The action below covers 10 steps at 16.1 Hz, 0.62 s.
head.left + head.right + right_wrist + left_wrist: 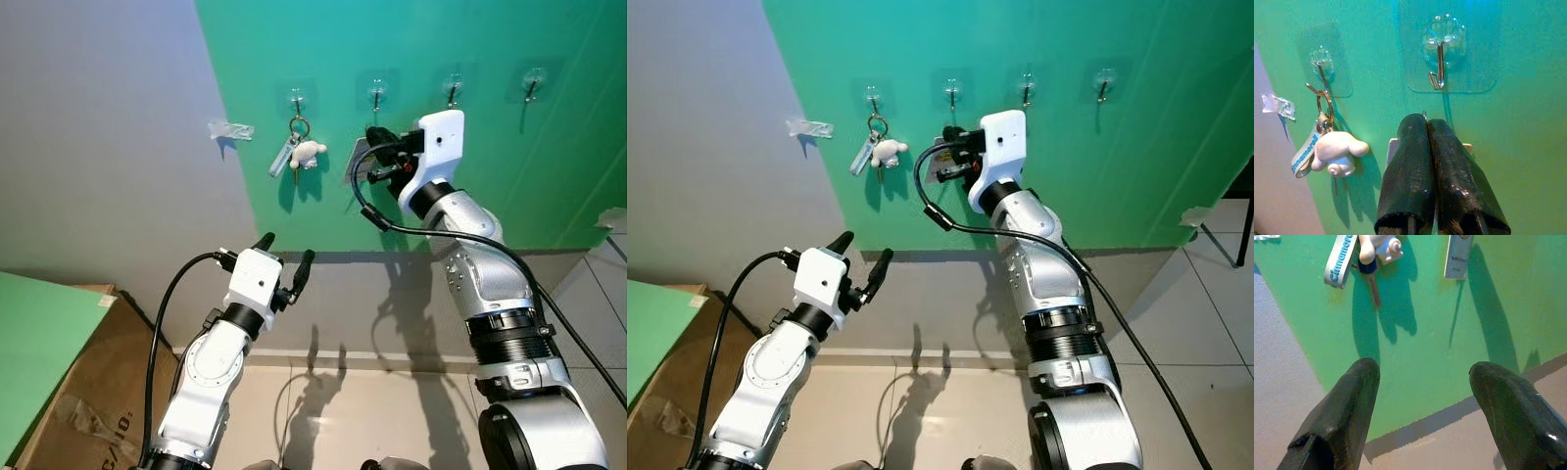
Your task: Hang keys on a hook
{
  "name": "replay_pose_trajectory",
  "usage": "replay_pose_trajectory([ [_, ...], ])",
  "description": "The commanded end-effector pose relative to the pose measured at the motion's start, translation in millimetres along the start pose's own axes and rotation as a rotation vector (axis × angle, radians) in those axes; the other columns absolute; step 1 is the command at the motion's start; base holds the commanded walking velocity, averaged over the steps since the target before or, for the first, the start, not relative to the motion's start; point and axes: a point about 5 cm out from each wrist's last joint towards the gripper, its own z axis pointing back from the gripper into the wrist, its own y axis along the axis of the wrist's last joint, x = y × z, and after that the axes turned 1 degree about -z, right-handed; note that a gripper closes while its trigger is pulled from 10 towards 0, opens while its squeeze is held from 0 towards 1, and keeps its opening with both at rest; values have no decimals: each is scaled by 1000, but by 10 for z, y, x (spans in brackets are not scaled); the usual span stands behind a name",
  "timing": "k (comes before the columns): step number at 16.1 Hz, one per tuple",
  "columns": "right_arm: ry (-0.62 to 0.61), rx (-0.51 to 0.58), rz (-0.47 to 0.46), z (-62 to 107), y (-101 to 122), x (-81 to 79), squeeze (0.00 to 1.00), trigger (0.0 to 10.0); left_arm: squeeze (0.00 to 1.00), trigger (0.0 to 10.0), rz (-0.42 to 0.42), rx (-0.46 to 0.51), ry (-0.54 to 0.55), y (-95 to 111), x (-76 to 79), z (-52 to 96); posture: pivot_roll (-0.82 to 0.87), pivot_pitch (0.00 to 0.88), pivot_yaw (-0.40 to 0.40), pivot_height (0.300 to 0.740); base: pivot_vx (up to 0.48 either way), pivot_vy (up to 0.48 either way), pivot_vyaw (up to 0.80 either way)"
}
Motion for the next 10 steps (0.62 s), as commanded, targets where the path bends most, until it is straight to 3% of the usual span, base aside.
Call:
replay_pose_trajectory([
  [1, 40, 47, 2, -41, 179, -53, 0, 10000, 0, 10000, -5, 3, -5, 19, 16, 8, -162, 39, 58, 736, 0, 0, 0],
  [10, 100, 72, -40, 5, 350, -83, 0, 10000, 0, 10000, -7, 4, -19, 17, 37, -6, -172, 39, 65, 736, 0, 0, 0],
])
